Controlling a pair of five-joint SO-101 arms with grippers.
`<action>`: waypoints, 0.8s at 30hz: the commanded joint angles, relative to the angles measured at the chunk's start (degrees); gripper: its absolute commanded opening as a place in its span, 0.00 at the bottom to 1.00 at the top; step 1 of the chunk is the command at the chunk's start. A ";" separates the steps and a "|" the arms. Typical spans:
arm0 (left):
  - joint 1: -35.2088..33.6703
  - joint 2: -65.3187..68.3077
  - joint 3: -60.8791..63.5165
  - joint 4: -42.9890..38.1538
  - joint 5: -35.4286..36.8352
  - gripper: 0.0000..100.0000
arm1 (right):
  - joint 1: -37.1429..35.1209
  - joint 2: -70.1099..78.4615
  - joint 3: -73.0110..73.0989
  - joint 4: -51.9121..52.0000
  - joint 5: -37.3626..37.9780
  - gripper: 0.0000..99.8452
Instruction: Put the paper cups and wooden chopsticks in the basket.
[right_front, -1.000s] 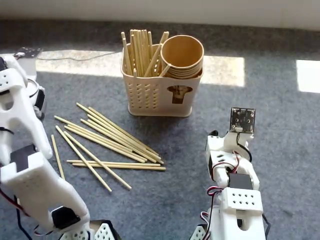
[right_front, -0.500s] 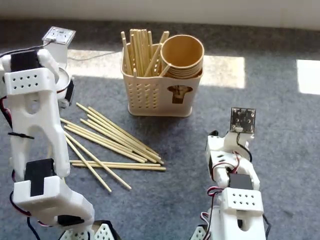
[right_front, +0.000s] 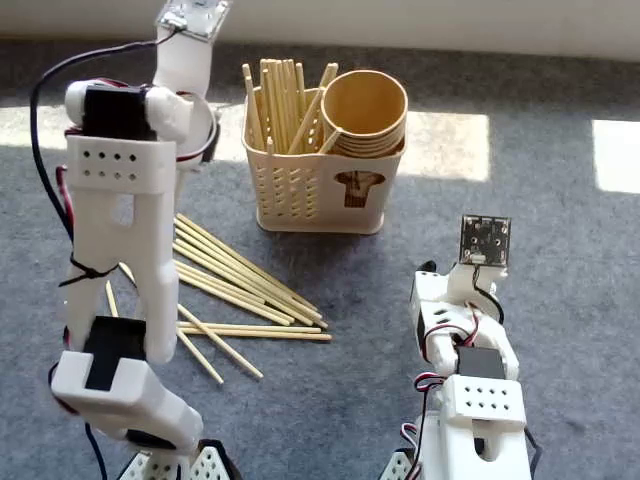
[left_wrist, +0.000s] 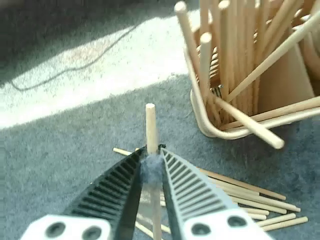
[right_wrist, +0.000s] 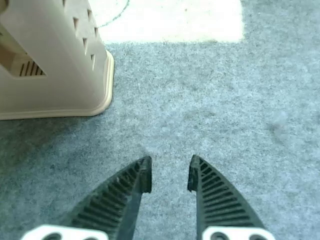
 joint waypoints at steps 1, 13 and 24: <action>4.35 -3.21 -9.80 -0.62 0.53 0.00 | -0.22 -0.84 -0.22 -1.36 0.62 0.13; 13.41 -3.03 -28.97 -5.45 0.62 0.01 | -0.31 -0.84 -0.22 -1.36 0.62 0.13; 15.52 -2.68 -31.08 -23.03 7.47 0.01 | -0.22 -0.92 -0.22 -1.45 0.70 0.13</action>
